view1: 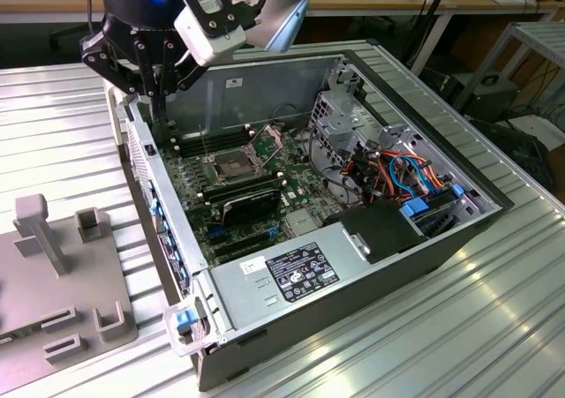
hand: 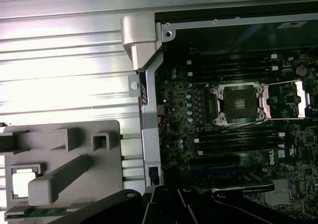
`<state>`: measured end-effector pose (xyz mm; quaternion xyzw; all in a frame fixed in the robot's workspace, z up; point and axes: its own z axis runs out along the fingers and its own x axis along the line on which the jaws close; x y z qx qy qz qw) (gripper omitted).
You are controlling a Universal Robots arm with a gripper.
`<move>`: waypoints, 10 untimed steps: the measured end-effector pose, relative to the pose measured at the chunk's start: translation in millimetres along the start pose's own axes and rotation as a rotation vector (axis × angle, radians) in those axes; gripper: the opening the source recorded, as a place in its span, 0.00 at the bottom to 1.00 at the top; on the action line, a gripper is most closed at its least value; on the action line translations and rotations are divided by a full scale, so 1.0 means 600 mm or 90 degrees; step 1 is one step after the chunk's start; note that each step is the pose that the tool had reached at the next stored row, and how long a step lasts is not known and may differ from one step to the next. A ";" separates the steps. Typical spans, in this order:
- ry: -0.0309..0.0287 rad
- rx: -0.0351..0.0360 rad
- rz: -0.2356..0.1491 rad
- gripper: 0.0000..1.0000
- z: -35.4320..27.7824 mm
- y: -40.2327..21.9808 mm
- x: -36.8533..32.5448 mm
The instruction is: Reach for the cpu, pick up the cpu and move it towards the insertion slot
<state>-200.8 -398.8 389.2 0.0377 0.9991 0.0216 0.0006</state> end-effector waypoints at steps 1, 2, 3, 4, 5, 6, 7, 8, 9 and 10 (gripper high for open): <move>0.0000 0.0000 0.000 0.11 0.000 0.000 0.001; 0.0001 0.0000 0.000 0.11 0.000 0.000 0.002; 0.0001 0.0000 0.000 0.11 0.000 0.000 0.002; 0.0001 0.0000 0.000 0.11 0.000 0.000 0.003; 0.0002 0.0000 0.000 0.11 0.000 0.000 0.004; 0.0002 0.0000 0.000 0.11 0.000 0.000 0.005; 0.0003 0.0001 0.000 0.11 0.000 0.000 0.006; 0.0003 0.0000 0.000 0.11 0.000 0.000 0.006; 0.0004 0.0000 0.000 0.11 0.000 -0.001 0.007; 0.0004 0.0000 0.000 0.11 0.000 -0.001 0.009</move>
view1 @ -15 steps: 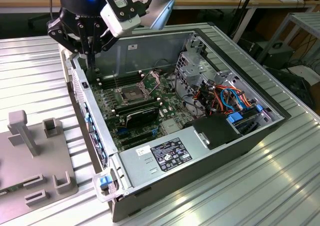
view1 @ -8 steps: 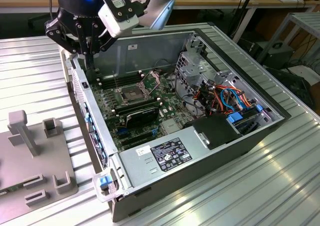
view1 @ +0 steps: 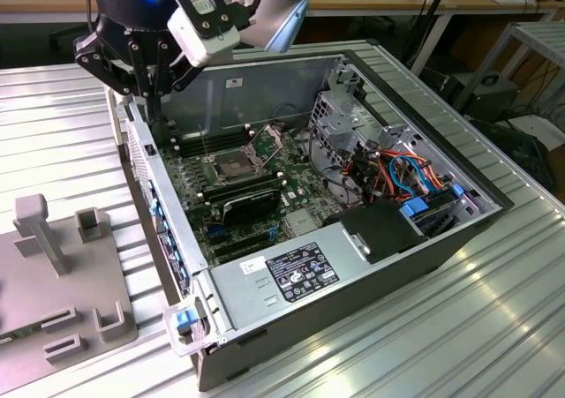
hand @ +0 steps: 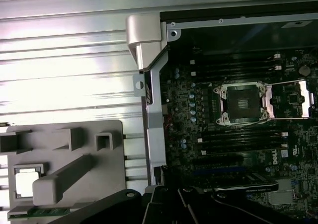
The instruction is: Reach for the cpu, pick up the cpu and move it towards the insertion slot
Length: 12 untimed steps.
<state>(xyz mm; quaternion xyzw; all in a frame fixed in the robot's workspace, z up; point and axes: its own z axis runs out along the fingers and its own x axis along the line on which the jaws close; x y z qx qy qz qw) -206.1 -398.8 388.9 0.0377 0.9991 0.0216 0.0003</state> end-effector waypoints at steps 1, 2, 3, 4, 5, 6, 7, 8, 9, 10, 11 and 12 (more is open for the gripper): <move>0.0000 0.0000 0.000 0.11 0.000 0.000 0.001; 0.0001 0.0000 0.000 0.11 0.000 0.000 0.001; 0.0001 0.0000 0.000 0.11 0.000 0.000 0.002; 0.0002 0.0000 0.000 0.11 0.000 0.000 0.003; 0.0002 0.0000 0.000 0.11 0.000 0.000 0.004; 0.0003 0.0000 0.000 0.11 0.000 0.000 0.005; 0.0004 0.0001 0.000 0.11 0.000 0.000 0.006; 0.0005 0.0001 0.000 0.11 0.000 -0.001 0.007; 0.0005 0.0000 0.000 0.11 0.000 -0.001 0.008; 0.0005 0.0001 0.000 0.11 0.000 -0.001 0.009; 0.0006 0.0001 0.000 0.11 0.000 -0.001 0.010; 0.0006 0.0000 0.000 0.11 0.001 -0.001 0.010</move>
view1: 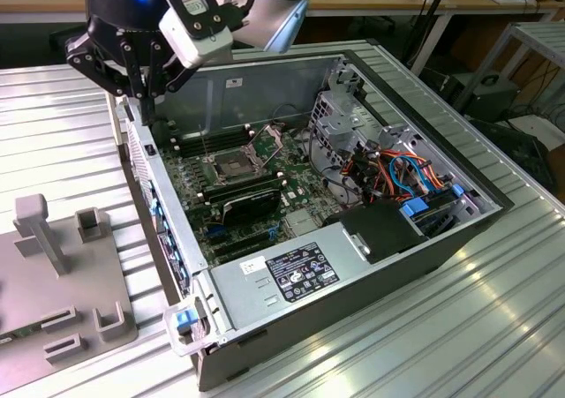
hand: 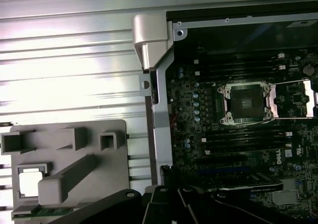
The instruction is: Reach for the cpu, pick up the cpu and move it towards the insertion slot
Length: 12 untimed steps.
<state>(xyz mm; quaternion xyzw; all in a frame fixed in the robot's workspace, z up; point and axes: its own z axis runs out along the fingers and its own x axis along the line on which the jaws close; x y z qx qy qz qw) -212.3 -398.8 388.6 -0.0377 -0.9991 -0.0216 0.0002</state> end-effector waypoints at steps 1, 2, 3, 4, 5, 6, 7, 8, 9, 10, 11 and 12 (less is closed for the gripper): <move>0.0000 0.0000 0.000 0.11 0.000 0.000 0.001; 0.0001 0.0000 0.000 0.11 0.000 0.000 0.001; 0.0001 0.0000 0.000 0.11 0.000 0.000 0.002; 0.0002 0.0000 0.000 0.11 0.000 0.000 0.003; 0.0002 0.0000 0.000 0.11 0.000 0.000 0.004; 0.0002 0.0000 0.000 0.11 0.000 0.000 0.004; 0.0002 0.0000 0.000 0.11 0.000 0.000 0.005; 0.0003 0.0000 0.000 0.11 0.000 0.000 0.006; 0.0003 0.0001 0.000 0.11 0.000 -0.001 0.007; 0.0003 0.0000 0.000 0.11 0.000 -0.001 0.008; 0.0004 0.0000 0.000 0.11 0.000 -0.001 0.009; 0.0004 0.0001 0.000 0.11 0.000 -0.001 0.009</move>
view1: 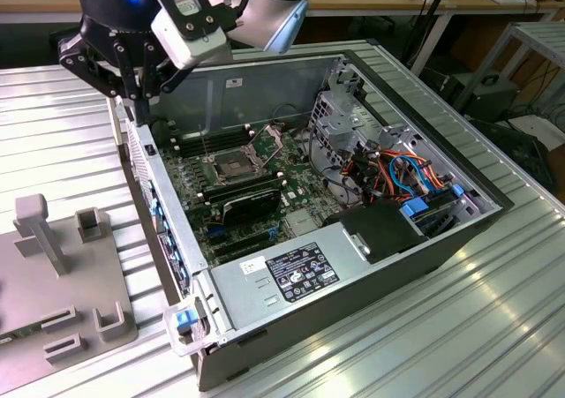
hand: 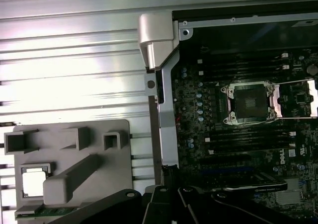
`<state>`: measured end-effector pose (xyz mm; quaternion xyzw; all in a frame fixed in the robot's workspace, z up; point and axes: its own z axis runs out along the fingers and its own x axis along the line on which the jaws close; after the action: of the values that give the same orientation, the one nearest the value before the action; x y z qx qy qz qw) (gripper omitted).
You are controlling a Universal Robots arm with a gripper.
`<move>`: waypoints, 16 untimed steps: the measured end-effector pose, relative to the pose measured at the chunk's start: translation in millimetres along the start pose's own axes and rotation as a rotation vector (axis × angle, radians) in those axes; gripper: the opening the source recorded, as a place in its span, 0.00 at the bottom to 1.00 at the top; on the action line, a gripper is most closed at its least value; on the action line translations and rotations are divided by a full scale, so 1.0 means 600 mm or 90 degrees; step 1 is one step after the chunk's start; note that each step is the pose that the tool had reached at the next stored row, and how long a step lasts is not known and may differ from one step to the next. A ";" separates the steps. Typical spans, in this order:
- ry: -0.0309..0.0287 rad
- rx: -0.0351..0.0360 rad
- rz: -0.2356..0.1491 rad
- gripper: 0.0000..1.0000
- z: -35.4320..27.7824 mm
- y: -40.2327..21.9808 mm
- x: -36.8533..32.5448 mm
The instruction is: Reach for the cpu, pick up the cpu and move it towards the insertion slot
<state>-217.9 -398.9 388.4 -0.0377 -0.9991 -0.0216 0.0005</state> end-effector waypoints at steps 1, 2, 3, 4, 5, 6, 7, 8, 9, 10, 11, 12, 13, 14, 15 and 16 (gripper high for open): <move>0.0001 0.0000 0.000 0.11 0.000 0.000 0.001; 0.0001 0.0000 0.000 0.11 0.000 0.000 0.001; 0.0001 0.0000 0.000 0.11 0.000 0.000 0.002; 0.0002 0.0000 0.000 0.11 0.000 0.000 0.003; 0.0002 0.0000 0.000 0.11 0.000 0.000 0.003; 0.0003 0.0000 0.000 0.11 0.000 0.000 0.004; 0.0003 0.0000 0.000 0.11 0.000 0.000 0.005; 0.0004 0.0000 0.000 0.11 0.000 0.000 0.005; 0.0004 0.0000 0.000 0.11 0.000 0.000 0.006; 0.0005 0.0000 0.000 0.11 0.000 -0.001 0.007; 0.0006 0.0000 0.000 0.11 0.000 -0.001 0.008; 0.0006 0.0000 0.000 0.11 0.000 -0.001 0.008; 0.0006 0.0000 0.000 0.11 0.000 -0.001 0.009; 0.0007 0.0000 0.000 0.11 0.000 -0.001 0.010; 0.0007 0.0000 0.000 0.11 0.000 -0.001 0.010; 0.0007 0.0000 0.000 0.11 0.001 -0.001 0.011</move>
<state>-224.5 -398.9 388.0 -0.0377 -0.9991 -0.0216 0.0011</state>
